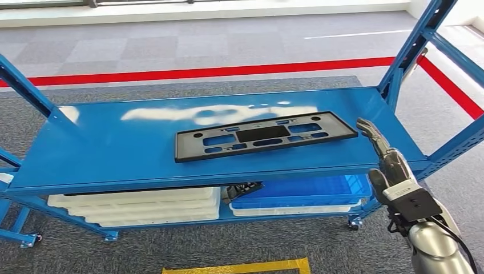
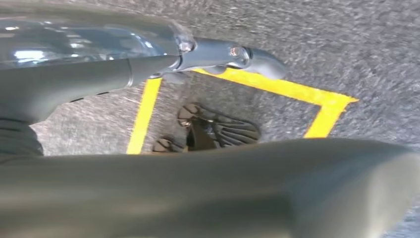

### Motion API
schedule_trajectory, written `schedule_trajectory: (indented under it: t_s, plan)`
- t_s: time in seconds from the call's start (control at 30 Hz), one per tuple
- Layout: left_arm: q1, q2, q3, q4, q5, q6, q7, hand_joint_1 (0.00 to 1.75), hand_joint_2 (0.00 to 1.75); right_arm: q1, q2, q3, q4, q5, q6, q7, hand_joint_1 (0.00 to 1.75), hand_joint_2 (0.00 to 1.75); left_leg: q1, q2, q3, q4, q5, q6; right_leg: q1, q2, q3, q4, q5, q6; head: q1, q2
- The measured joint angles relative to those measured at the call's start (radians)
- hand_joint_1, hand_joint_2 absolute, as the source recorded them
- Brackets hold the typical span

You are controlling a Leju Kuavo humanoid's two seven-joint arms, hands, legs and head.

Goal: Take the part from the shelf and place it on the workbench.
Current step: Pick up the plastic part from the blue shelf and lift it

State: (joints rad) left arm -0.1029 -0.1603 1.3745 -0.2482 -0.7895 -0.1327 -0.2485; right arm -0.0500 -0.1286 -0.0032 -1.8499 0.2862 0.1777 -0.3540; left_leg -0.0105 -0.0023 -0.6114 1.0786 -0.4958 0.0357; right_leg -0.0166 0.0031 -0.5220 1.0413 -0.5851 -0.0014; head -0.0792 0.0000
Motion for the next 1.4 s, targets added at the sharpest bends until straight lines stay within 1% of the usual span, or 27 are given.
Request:
schedule_trajectory:
  t_s: [0.07,0.17,0.2,0.27,0.3,0.33,0.37,0.43,0.47,0.5,0.6,0.67,0.73,0.8,0.83,0.87,0.93,0.97,1.0,1.03,1.1,1.17,1.23,1.3,1.33,1.37,1.4]
  plan:
    - [0.000,0.001,-0.001,0.000,-0.001,0.001,0.000,0.00,0.00,-0.001,0.000,0.000,0.000,0.004,-0.004,-0.001,0.00,0.00,-0.006,0.000,0.007,-0.017,-0.010,0.011,-0.003,0.001,-0.001,-0.004,-0.003,0.010,0.000,0.000]
    - [-0.001,0.000,-0.003,0.000,0.000,0.002,0.000,0.00,0.00,-0.003,0.000,-0.001,-0.002,0.008,-0.009,-0.002,0.00,0.00,0.004,0.002,0.027,-0.054,-0.015,0.016,0.001,-0.003,-0.011,0.022,-0.023,0.024,0.000,0.000]
    - [0.000,0.000,-0.004,0.000,0.000,0.002,0.000,0.00,0.00,-0.003,-0.001,-0.002,-0.002,0.005,-0.007,-0.002,0.00,0.00,0.008,0.002,0.036,-0.062,-0.015,0.016,0.002,-0.003,-0.031,0.065,-0.043,0.027,0.000,0.000]
    - [0.000,0.000,-0.005,0.000,0.000,0.002,0.000,0.00,0.00,0.001,-0.001,-0.004,0.000,-0.003,-0.001,-0.001,0.00,0.00,0.008,0.002,0.048,-0.065,-0.022,0.018,0.001,-0.002,-0.102,0.187,-0.087,0.032,0.001,0.000]
    - [0.000,0.000,-0.005,0.000,-0.001,0.003,0.000,0.00,0.00,0.004,-0.002,-0.004,0.001,-0.008,0.001,-0.001,0.00,0.00,0.009,0.002,0.054,-0.064,-0.027,0.018,0.000,-0.003,-0.137,0.237,-0.096,0.034,0.001,0.000]
    - [0.001,0.000,-0.005,0.001,-0.001,0.003,0.000,0.00,0.00,0.007,-0.002,-0.005,0.002,-0.012,0.004,-0.001,0.00,0.00,0.009,0.002,0.061,-0.064,-0.033,0.017,-0.001,-0.003,-0.158,0.257,-0.085,0.037,0.001,0.000]
    - [0.001,0.000,-0.005,0.001,-0.001,0.003,0.000,0.00,0.00,0.009,-0.002,-0.006,0.003,-0.017,0.006,-0.001,0.00,0.00,0.011,0.002,0.071,-0.064,-0.040,0.014,-0.002,-0.003,-0.161,0.238,-0.053,0.040,0.001,0.000]
    - [0.001,0.000,-0.005,0.001,-0.001,0.003,0.000,0.00,0.00,0.012,-0.004,-0.007,0.004,-0.026,0.010,-0.003,0.00,0.00,0.013,0.002,0.092,-0.063,-0.059,0.003,-0.005,-0.005,-0.125,0.123,0.034,0.045,0.001,0.000]
    - [0.001,0.000,-0.005,0.001,-0.001,0.003,0.000,0.00,0.00,0.012,-0.005,-0.008,0.005,-0.028,0.011,-0.003,0.00,0.00,0.012,0.001,0.100,-0.060,-0.067,-0.003,-0.005,-0.005,-0.103,0.067,0.061,0.044,0.001,0.000]
    - [0.000,0.000,-0.005,0.001,-0.002,0.003,0.000,0.00,0.00,0.014,-0.006,-0.008,0.006,-0.028,0.012,-0.004,0.00,0.00,0.011,0.001,0.103,-0.058,-0.074,-0.009,-0.004,-0.005,-0.090,0.033,0.071,0.040,0.001,0.000]
    - [-0.002,0.000,-0.006,0.001,-0.005,0.003,0.000,0.00,0.00,0.017,-0.008,-0.009,0.005,-0.030,0.013,-0.005,0.00,0.00,0.009,0.001,0.105,-0.058,-0.083,-0.017,-0.001,-0.002,-0.084,0.019,0.060,0.017,0.000,0.000]
    - [-0.004,-0.001,-0.006,0.001,-0.006,0.003,0.000,0.00,0.00,0.017,-0.009,-0.009,0.004,-0.031,0.013,-0.007,0.00,0.00,0.011,0.001,0.097,-0.032,-0.101,-0.025,-0.004,-0.003,-0.078,0.017,0.054,0.004,0.000,0.000]
    - [-0.004,-0.001,-0.006,0.001,-0.006,0.003,0.000,0.00,0.00,0.017,-0.009,-0.009,0.002,-0.031,0.013,-0.010,0.00,0.00,0.013,0.001,0.045,0.069,-0.144,-0.035,-0.005,-0.004,-0.070,0.016,0.047,-0.005,0.000,0.000]
    - [-0.002,-0.001,-0.006,0.001,-0.006,0.003,0.000,0.00,0.00,0.020,-0.009,-0.009,0.002,-0.030,0.013,-0.011,0.00,0.00,0.015,0.001,-0.037,0.199,-0.181,-0.038,-0.004,-0.004,-0.063,0.016,0.038,-0.009,0.000,0.000]
    - [0.000,-0.001,-0.006,0.001,-0.006,0.003,0.001,0.00,0.00,0.022,-0.009,-0.009,0.002,-0.029,0.013,-0.011,0.00,0.00,0.014,0.001,-0.065,0.231,-0.176,-0.036,-0.002,-0.003,-0.057,0.016,0.033,-0.010,0.000,0.000]
    - [0.001,-0.001,-0.006,0.001,-0.006,0.003,0.001,0.00,0.00,0.025,-0.009,-0.009,0.002,-0.028,0.013,-0.011,0.00,0.00,0.013,0.001,-0.075,0.226,-0.149,-0.031,0.000,-0.002,-0.049,0.016,0.027,-0.010,0.000,0.000]
    - [0.002,-0.001,-0.006,0.001,-0.007,0.003,0.002,0.00,0.00,0.027,-0.009,-0.009,-0.001,-0.026,0.013,-0.011,0.00,0.00,0.005,0.000,-0.048,0.120,-0.057,-0.010,0.004,0.000,-0.028,0.015,0.014,-0.010,0.000,0.000]
    - [0.003,0.000,-0.006,0.002,-0.007,0.003,0.002,0.00,0.00,0.027,-0.009,-0.009,-0.002,-0.026,0.013,-0.011,0.00,0.00,-0.001,0.000,-0.029,0.066,-0.022,0.003,0.006,0.000,-0.020,0.014,0.008,-0.009,0.000,0.000]
    - [0.002,0.000,-0.006,0.002,-0.007,0.003,0.002,0.00,0.00,0.028,-0.009,-0.008,-0.002,-0.025,0.013,-0.011,0.00,0.00,-0.007,0.000,-0.014,0.026,-0.003,0.014,0.005,0.000,-0.014,0.012,0.004,-0.006,0.000,0.000]
    - [0.002,0.001,-0.006,0.002,-0.007,0.004,0.003,0.00,0.00,0.029,-0.009,-0.008,-0.003,-0.025,0.013,-0.011,0.00,0.00,-0.012,0.000,-0.007,0.007,0.001,0.024,0.004,0.000,-0.012,0.010,0.001,-0.002,0.000,0.000]
    - [0.001,0.001,-0.007,0.002,-0.007,0.005,0.003,0.00,0.00,0.031,-0.009,-0.008,-0.005,-0.024,0.013,-0.011,0.00,0.00,-0.016,0.000,0.003,-0.013,-0.009,0.033,0.002,0.000,-0.009,0.002,-0.001,0.009,0.000,0.000]
    - [-0.001,0.001,-0.007,0.002,-0.007,0.006,0.003,0.00,0.00,0.030,-0.009,-0.009,-0.010,-0.024,0.013,-0.011,0.00,0.00,-0.009,0.002,0.025,-0.049,-0.011,0.033,0.004,-0.001,-0.008,0.010,-0.012,0.016,0.001,0.000]
    - [0.000,0.000,-0.007,0.002,-0.007,0.006,0.003,0.00,0.00,0.029,-0.011,-0.012,-0.013,-0.023,0.013,-0.011,0.00,0.00,0.000,0.003,0.048,-0.074,-0.012,0.028,0.005,-0.002,-0.043,0.087,-0.049,0.022,0.001,0.000]
    - [0.001,-0.002,-0.007,0.003,-0.007,0.006,0.004,0.00,0.00,0.031,-0.012,-0.015,-0.013,-0.021,0.013,-0.011,0.00,0.00,0.003,0.003,0.060,-0.077,-0.020,0.026,0.002,-0.001,-0.114,0.203,-0.087,0.030,0.001,0.000]
    - [0.001,-0.003,-0.007,0.003,-0.007,0.006,0.004,0.00,0.00,0.033,-0.012,-0.016,-0.013,-0.021,0.013,-0.011,0.00,0.00,0.004,0.003,0.066,-0.076,-0.026,0.024,0.000,-0.002,-0.141,0.237,-0.086,0.035,0.001,0.000]
    - [0.001,-0.004,-0.007,0.003,-0.007,0.006,0.004,0.00,0.00,0.033,-0.013,-0.017,-0.013,-0.020,0.013,-0.011,0.00,0.00,0.005,0.003,0.073,-0.075,-0.032,0.022,-0.002,-0.002,-0.153,0.237,-0.065,0.039,0.001,0.000]
    - [0.001,-0.004,-0.007,0.003,-0.007,0.006,0.004,0.00,0.00,0.033,-0.014,-0.017,-0.012,-0.019,0.013,-0.010,0.00,0.00,0.007,0.003,0.082,-0.073,-0.040,0.017,-0.004,-0.002,-0.146,0.199,-0.024,0.044,0.001,0.000]
